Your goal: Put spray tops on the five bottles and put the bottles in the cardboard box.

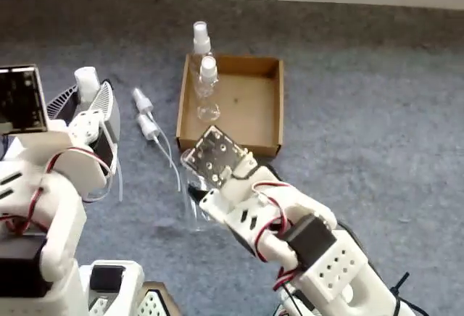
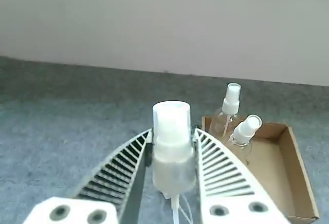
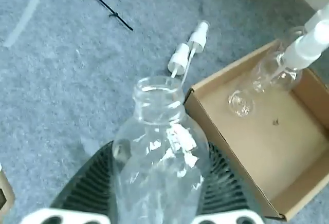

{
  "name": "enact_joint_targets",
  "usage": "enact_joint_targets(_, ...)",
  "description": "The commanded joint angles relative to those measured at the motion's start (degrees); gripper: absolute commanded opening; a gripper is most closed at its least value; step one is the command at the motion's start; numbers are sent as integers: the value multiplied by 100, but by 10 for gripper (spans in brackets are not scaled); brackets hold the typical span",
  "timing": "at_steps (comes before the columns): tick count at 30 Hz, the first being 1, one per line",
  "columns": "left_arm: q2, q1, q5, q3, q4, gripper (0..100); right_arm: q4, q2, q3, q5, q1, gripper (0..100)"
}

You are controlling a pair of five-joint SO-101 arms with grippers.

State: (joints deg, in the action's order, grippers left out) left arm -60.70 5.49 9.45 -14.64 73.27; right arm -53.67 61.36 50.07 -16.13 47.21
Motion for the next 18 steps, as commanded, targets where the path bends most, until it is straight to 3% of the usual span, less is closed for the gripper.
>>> enact_joint_targets(1, -180, -119, -9, 66, -211, 4, 796, 796, 752, -35, 198, 4)
enact_joint_targets(7, -259, -171, 352, 13, -1169, 4, 1604, 2229, 2413, -35, 224, 4)
enact_joint_targets(10, -242, -664, 844, 13, -1442, 4, 1736, 2721, 2897, -35, 198, 4)
enact_joint_targets(16, -233, -1991, 844, 4, -1662, 4, 1736, 3266, 3178, 0, -479, 4)
enact_joint_targets(18, -233, -2290, 844, -4, -1732, 4, 1745, 3354, 3196, 431, -831, 4)
